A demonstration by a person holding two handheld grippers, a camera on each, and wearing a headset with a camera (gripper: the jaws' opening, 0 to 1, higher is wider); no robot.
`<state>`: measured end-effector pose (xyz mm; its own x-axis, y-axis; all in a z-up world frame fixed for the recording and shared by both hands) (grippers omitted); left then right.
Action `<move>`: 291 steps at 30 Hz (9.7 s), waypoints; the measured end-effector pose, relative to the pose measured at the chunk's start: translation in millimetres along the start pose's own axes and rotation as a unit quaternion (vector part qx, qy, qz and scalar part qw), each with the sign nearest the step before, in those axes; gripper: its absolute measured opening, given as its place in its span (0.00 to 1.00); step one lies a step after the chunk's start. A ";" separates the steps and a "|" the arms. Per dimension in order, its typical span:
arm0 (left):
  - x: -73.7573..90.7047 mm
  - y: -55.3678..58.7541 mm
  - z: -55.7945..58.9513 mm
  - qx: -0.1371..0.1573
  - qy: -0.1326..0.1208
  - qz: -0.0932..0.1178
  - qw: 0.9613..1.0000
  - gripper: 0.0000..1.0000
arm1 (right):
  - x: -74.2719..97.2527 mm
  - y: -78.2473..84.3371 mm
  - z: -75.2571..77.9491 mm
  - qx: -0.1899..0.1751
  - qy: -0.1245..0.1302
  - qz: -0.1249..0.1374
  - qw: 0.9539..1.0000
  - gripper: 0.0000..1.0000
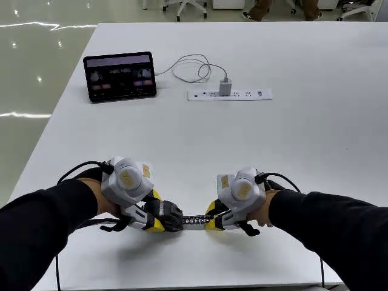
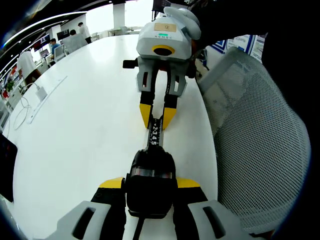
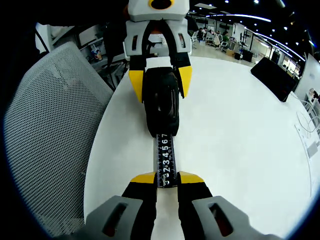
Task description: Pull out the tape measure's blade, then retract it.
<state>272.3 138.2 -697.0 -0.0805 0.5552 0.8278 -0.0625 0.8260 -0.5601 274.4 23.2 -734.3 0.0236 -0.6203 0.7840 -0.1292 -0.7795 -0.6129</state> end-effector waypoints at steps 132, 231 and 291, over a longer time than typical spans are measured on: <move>-0.8 -1.9 1.9 0.000 -0.013 0.011 1.000 0.32 | 70.7 87.4 15.6 -0.045 0.039 -0.037 0.998 0.10; -0.2 -2.2 1.8 0.015 -0.024 0.030 0.999 0.32 | 107.3 131.3 21.7 -0.081 0.059 -0.057 0.993 0.11; 96.6 64.4 28.4 0.290 -0.274 0.158 0.903 1.00 | 194.8 150.6 -38.1 -0.235 0.276 0.104 0.926 0.66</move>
<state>232.2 242.3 -654.0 -0.6563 0.4911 0.5728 -0.4481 0.3570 -0.8196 221.7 -211.8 -670.1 -0.5431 -0.5130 0.6648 -0.4947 -0.4442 -0.7469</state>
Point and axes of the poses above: the centre of the closed fingertips' face, and the gripper's own axes: x roughly backward along the fingers, z roughly to its right, y roughly out of its underside, the point moved 3 cm from there along x, roughly backward along the fingers, and after that the axes turned 7 degrees about -x, right-handed, at the moved point
